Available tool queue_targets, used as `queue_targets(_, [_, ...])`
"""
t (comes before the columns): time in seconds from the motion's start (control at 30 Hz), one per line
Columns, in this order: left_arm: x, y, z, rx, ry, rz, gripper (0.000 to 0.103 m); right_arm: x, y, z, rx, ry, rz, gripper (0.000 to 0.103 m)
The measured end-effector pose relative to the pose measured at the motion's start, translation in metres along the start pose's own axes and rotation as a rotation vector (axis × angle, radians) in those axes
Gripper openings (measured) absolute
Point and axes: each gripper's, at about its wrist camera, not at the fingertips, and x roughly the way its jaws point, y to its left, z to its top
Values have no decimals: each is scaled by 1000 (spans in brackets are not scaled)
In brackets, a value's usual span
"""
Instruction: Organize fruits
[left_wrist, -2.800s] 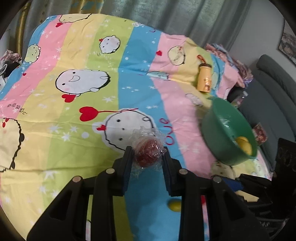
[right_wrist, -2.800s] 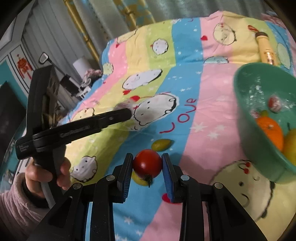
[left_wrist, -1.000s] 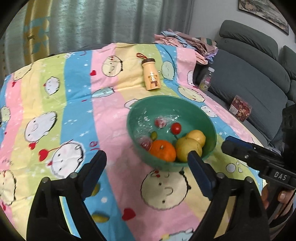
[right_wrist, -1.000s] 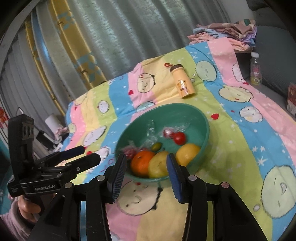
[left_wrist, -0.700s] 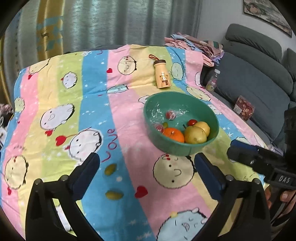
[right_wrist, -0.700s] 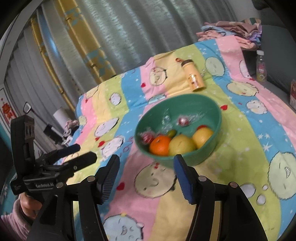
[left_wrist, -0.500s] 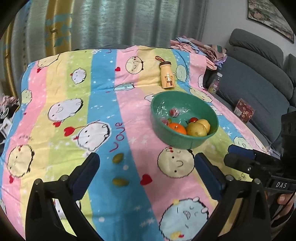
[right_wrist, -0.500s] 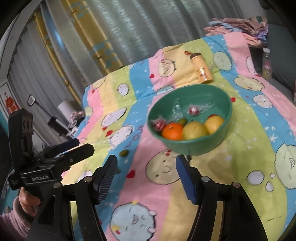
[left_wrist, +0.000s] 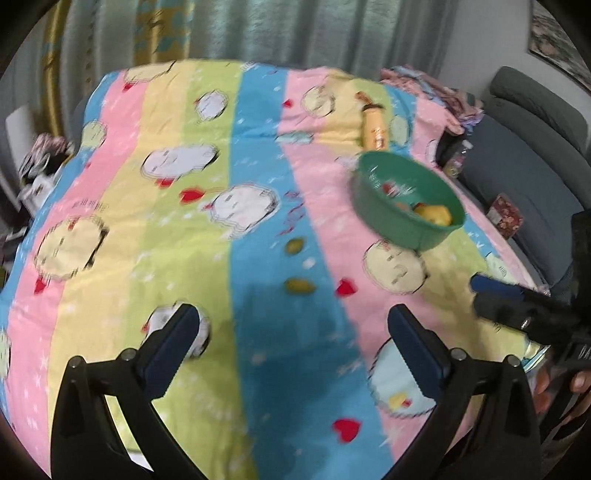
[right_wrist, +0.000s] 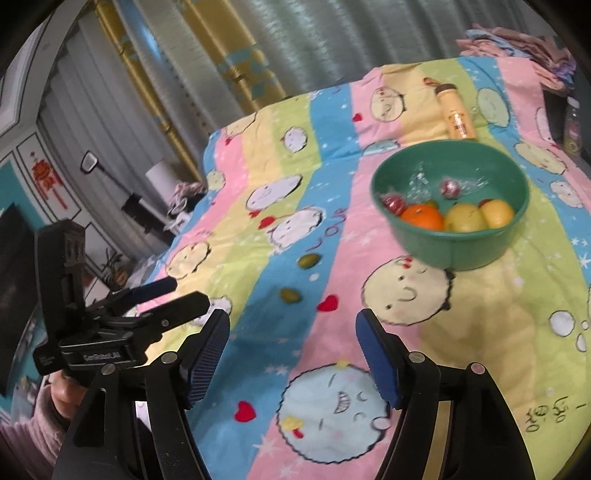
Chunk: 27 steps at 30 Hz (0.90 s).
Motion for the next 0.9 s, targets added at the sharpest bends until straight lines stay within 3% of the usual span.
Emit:
queue_targets(0.33, [10, 31, -39, -117, 93, -29, 102, 13, 7, -9, -11, 56, -10, 71])
queue_targets(0.5, [14, 25, -40, -97, 95, -40, 102, 23, 8, -12, -14, 81, -2, 71])
queue_targets(0.9, [44, 11, -25, 9, 61, -152, 100, 41, -21, -11, 54, 97, -5, 71])
